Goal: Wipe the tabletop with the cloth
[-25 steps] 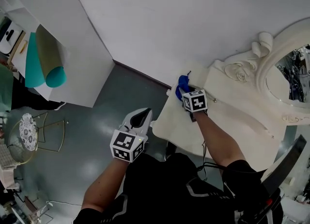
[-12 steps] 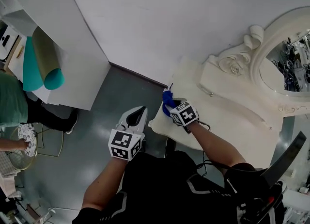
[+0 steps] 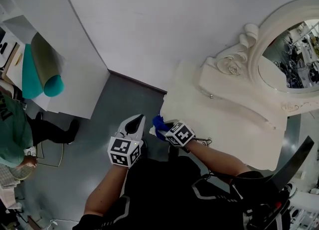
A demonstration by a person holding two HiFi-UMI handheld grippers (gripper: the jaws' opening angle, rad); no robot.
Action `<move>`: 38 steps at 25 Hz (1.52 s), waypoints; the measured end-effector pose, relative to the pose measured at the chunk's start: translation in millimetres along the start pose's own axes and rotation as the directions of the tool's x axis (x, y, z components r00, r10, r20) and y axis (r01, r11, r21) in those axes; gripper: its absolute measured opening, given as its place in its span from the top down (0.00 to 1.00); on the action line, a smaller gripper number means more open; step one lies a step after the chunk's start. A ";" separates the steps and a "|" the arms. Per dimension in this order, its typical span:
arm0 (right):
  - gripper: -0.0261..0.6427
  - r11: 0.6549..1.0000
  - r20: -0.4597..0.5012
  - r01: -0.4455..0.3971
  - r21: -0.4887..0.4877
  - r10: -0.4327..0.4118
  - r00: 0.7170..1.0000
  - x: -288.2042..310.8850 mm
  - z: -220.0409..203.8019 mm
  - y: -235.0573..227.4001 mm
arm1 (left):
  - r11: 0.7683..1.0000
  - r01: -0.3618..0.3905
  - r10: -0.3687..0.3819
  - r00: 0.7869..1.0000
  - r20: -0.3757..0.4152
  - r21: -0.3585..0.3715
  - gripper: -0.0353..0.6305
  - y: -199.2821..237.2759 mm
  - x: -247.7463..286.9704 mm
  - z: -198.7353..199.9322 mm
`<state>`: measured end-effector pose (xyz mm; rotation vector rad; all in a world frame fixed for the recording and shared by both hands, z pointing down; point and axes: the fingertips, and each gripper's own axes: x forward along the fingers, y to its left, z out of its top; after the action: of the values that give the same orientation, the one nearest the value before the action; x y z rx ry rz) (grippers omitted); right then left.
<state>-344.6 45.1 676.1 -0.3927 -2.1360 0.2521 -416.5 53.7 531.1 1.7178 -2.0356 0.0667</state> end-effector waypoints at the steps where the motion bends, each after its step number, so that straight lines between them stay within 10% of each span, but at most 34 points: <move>1: 0.81 1.000 0.013 -0.002 0.013 0.002 1.000 -3.5 1.9 -3.5 | 1.000 -0.002 0.002 1.000 -0.002 -0.002 0.93 -0.8 -1.7 -1.4; 8: 0.81 0.974 0.159 0.216 0.062 -0.223 0.962 -43.9 54.9 -114.5 | 0.999 -0.033 0.033 0.999 -0.004 -0.017 0.93 -1.0 -8.1 -6.5; 18: 0.81 0.923 0.107 0.364 0.123 -0.377 0.920 -55.9 41.2 -202.0 | 0.999 -0.040 0.040 0.999 -0.014 -0.029 0.93 -3.6 -10.0 -8.8; 38: 0.81 0.994 0.060 0.111 -0.005 -0.111 0.992 -32.4 -41.5 4.6 | 0.999 -0.044 0.044 0.999 0.030 -0.022 0.93 -13.9 -1.9 14.8</move>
<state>-292.3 38.6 673.0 -0.2730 -2.2103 0.1930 -408.0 47.6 513.6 1.6714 -2.0888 0.0336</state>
